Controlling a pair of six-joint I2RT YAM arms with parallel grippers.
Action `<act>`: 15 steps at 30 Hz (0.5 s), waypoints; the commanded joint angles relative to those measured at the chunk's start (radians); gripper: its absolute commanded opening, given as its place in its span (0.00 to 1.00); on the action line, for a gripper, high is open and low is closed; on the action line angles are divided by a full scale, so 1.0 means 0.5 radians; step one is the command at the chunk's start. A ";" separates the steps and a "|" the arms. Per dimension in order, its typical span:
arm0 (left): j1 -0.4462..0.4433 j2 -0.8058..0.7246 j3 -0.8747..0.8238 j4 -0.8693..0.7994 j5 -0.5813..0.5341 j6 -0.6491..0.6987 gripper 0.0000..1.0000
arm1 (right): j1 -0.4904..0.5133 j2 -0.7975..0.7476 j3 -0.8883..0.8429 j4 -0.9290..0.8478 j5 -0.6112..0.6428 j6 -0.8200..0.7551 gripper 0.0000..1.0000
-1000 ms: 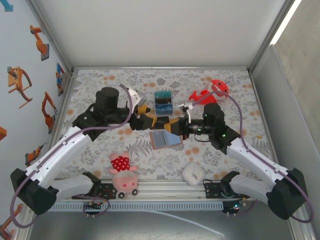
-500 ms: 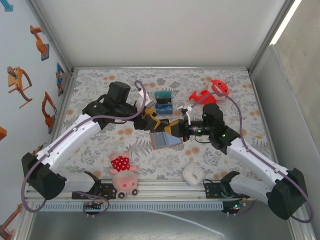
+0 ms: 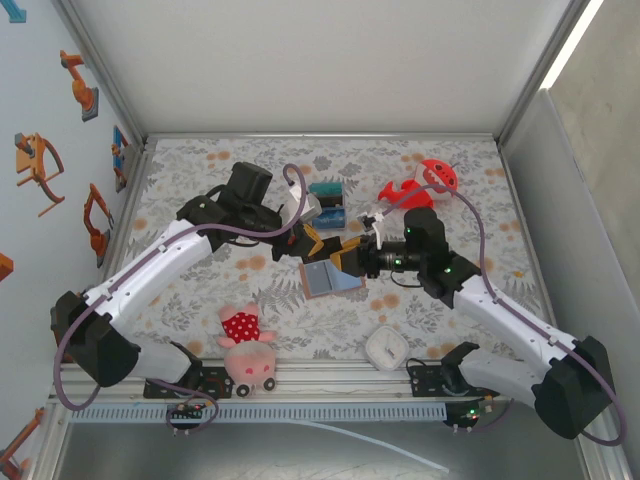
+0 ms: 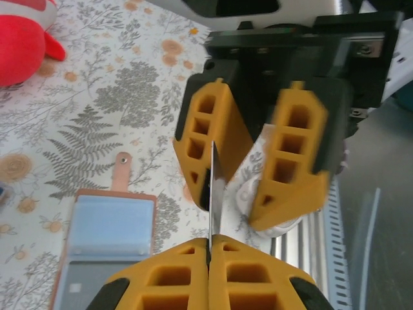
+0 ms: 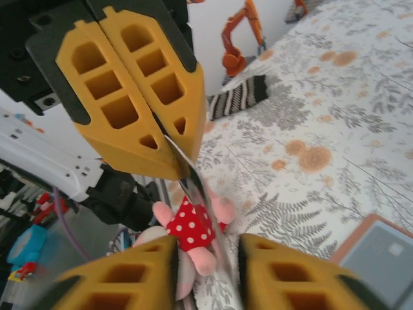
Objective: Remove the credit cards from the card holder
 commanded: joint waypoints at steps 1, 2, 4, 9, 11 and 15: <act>0.013 0.038 0.018 0.079 -0.169 0.105 0.00 | 0.012 -0.092 0.077 -0.151 0.208 -0.096 0.58; 0.016 0.049 0.020 0.089 -0.222 0.120 0.00 | 0.012 -0.111 0.082 -0.198 0.271 -0.108 0.65; 0.027 0.077 0.033 0.107 -0.285 0.165 0.00 | 0.012 -0.143 0.088 -0.286 0.417 -0.127 0.68; 0.091 0.188 0.045 0.218 -0.303 0.317 0.00 | 0.012 -0.183 0.111 -0.510 0.853 -0.113 0.70; 0.113 0.265 0.076 0.260 -0.306 0.377 0.00 | 0.012 -0.182 0.130 -0.620 1.073 -0.096 0.71; 0.148 0.434 0.189 0.276 -0.294 0.500 0.00 | 0.006 -0.143 0.156 -0.788 1.394 -0.039 0.72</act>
